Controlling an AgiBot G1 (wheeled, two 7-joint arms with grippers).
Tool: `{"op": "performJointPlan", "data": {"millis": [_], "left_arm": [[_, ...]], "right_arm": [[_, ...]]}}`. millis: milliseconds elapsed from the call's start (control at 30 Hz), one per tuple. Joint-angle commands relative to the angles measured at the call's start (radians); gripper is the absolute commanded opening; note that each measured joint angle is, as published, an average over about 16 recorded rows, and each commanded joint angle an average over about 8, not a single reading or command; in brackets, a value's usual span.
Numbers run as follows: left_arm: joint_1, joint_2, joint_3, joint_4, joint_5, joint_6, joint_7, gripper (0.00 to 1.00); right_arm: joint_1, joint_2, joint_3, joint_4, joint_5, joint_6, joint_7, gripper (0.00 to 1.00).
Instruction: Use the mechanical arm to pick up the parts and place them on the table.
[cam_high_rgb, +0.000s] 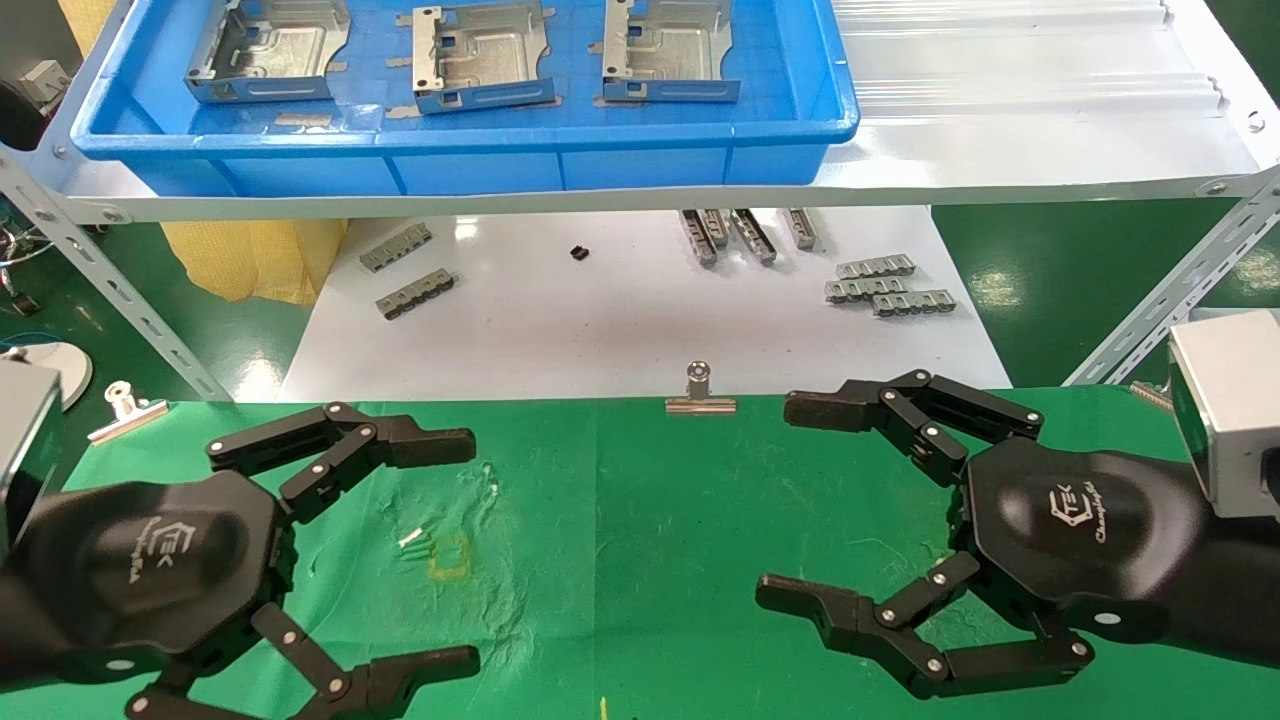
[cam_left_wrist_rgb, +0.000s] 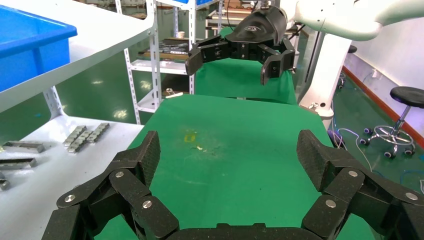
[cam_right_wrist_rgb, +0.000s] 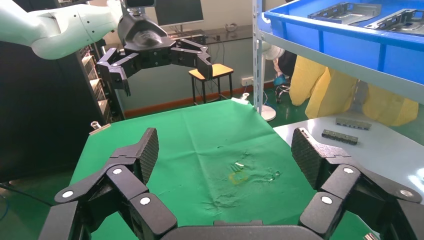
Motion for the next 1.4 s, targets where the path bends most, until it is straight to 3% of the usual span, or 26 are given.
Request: {"op": "performJointPlan", "data": {"millis": [33, 1200, 1400], "left_arm": [[0.000, 0.000, 0.000, 0.000, 0.000, 0.000, 0.000, 1.00], [-0.002, 0.000, -0.001, -0.001, -0.001, -0.001, 0.000, 1.00], [-0.077, 0.015, 0.004, 0.023, 0.027, -0.019, -0.017, 1.00]], "right_arm": [[0.000, 0.000, 0.000, 0.000, 0.000, 0.000, 0.000, 0.00], [0.000, 0.000, 0.000, 0.000, 0.000, 0.000, 0.000, 0.00], [0.000, 0.000, 0.000, 0.000, 0.000, 0.000, 0.000, 0.00]]}}
